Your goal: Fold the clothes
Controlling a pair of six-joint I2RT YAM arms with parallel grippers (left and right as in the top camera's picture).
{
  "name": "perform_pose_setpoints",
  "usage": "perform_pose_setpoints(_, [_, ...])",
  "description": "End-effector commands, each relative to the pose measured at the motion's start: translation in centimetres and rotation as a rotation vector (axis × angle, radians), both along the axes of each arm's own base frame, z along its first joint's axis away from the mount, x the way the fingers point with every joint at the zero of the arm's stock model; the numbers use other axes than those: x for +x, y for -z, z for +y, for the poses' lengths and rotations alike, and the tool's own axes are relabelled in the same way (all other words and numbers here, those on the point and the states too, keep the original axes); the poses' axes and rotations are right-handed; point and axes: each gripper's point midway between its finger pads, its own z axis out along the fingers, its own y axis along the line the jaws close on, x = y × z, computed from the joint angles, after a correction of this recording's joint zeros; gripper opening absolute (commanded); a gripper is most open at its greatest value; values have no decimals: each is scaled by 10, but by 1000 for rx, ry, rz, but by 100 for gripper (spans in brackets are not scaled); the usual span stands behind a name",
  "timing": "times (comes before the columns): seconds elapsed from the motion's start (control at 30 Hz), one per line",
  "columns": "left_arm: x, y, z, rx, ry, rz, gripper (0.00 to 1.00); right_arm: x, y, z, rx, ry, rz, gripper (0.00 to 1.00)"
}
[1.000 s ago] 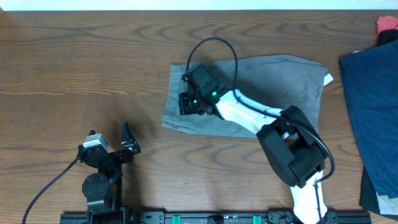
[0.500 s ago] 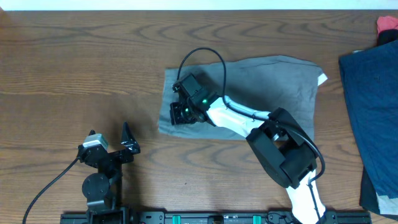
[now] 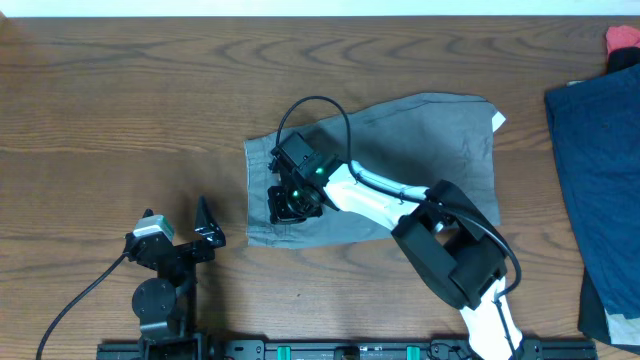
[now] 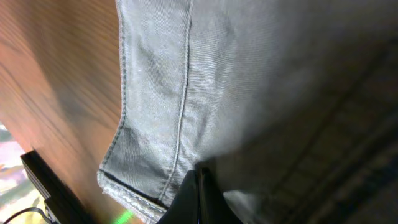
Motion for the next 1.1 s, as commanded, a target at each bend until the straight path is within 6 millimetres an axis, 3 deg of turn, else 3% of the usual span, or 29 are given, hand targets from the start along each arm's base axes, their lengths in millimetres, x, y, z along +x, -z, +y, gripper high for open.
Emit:
perform_pose_setpoints(0.0, [-1, 16, 3, 8, -12, 48, 98, 27, -40, -10, 21, 42, -131, 6])
perform_pose_setpoints(0.03, [-1, 16, 3, 8, -12, 48, 98, 33, -48, -14, 22, 58, -152, 13])
perform_pose_setpoints(0.17, [-1, 16, 3, 8, -12, 48, 98, 59, -84, -38, 41, 118, -229, 70])
perform_pose_setpoints(0.27, [-1, 16, 3, 8, -12, 48, 98, 79, -104, -72, 15, 180, -269, 85])
perform_pose_setpoints(0.3, [-1, 16, 3, 8, -12, 48, 98, 89, -109, -92, -14, 217, -283, 89])
perform_pose_setpoints(0.37, [-1, 16, 3, 8, -12, 48, 98, 103, -116, -128, -74, 299, -293, 93])
perform_pose_setpoints(0.47, [-1, 16, 3, 8, -12, 48, 98, 121, -122, -207, -230, 458, -303, 95])
perform_pose_setpoints(0.57, [-1, 16, 3, 8, -12, 48, 98, 123, -125, -287, -439, 602, -318, 96])
perform_pose_setpoints(0.63, [-1, 16, 3, 8, -12, 48, 98, 118, -128, -329, -555, 656, -313, 98])
perform_pose_setpoints(0.87, [-1, 16, 3, 8, -12, 48, 98, 92, -133, -432, -827, 810, -244, 99])
perform_pose_setpoints(1.07, [-1, 16, 3, 8, -12, 48, 98, 82, -134, -493, -857, 975, -183, 99])
